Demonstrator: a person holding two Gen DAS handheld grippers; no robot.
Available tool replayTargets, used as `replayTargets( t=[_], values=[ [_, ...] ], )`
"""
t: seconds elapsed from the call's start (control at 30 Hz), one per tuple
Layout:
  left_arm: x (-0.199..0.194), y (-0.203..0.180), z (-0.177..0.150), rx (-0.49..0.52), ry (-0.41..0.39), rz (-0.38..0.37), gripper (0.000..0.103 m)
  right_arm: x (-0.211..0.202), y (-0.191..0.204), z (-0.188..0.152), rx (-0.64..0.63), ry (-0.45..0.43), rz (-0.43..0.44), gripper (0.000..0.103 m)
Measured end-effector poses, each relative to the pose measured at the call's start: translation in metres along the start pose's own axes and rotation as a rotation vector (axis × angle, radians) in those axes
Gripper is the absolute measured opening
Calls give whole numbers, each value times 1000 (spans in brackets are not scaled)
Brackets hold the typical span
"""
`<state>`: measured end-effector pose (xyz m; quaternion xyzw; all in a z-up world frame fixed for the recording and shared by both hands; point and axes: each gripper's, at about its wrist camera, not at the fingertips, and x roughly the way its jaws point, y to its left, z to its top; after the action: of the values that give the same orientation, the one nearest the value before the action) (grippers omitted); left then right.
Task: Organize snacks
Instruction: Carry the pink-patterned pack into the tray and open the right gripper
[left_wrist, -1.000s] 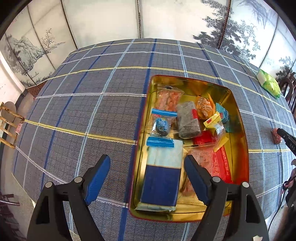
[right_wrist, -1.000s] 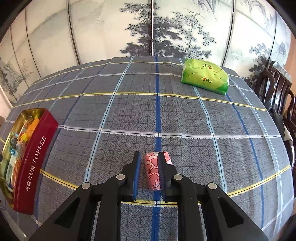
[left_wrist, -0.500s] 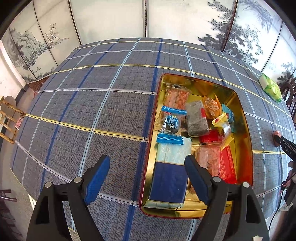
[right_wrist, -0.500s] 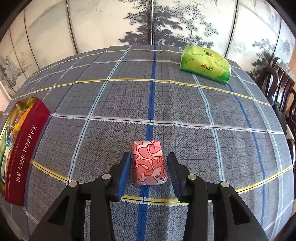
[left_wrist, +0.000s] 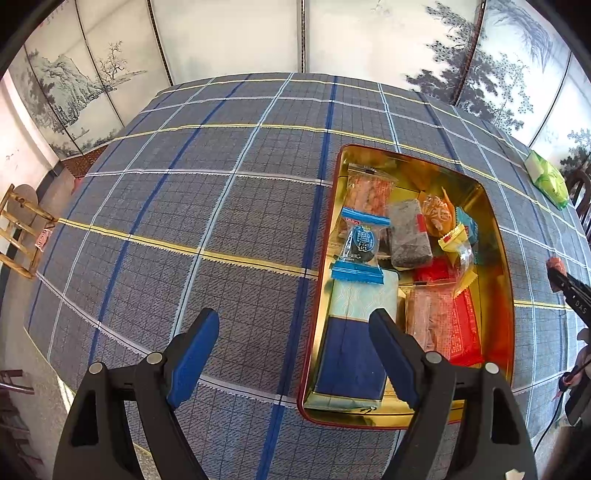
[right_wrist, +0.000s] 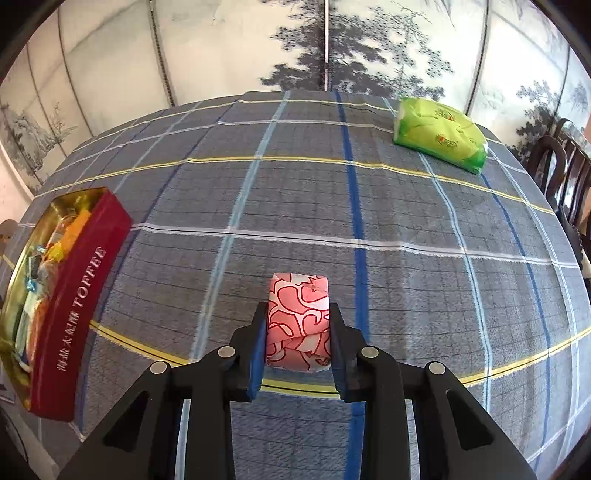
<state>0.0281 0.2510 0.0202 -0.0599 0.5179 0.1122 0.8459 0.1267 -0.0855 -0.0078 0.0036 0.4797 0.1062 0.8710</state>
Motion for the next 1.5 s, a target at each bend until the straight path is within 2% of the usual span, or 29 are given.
replayTargets(
  t=[0.3, 0.53, 0.63, 0.8, 1.0, 1.27, 1.5],
  values=[
    [-1, 14, -7, -24, 5, 34, 80, -34, 109, 26, -161, -76, 186, 30],
    [-2, 33, -13, -49, 10, 72, 81, -29, 183, 21, -278, -39, 287, 30],
    [-1, 40, -15, -60, 15, 83, 81, -20, 201, 16, -304, -8, 293, 31],
    [-1, 48, -18, -71, 19, 92, 81, -5, 214, 13, -314, 20, 287, 31],
    [-1, 53, -19, -82, 20, 94, 81, 2, 219, 22, -312, 6, 264, 30],
    [-3, 54, -23, -84, 22, 99, 81, 22, 214, 41, -246, 3, 222, 31],
    [-8, 49, -24, -79, 11, 106, 81, 27, 215, 42, -225, 34, 190, 32]
  ],
)
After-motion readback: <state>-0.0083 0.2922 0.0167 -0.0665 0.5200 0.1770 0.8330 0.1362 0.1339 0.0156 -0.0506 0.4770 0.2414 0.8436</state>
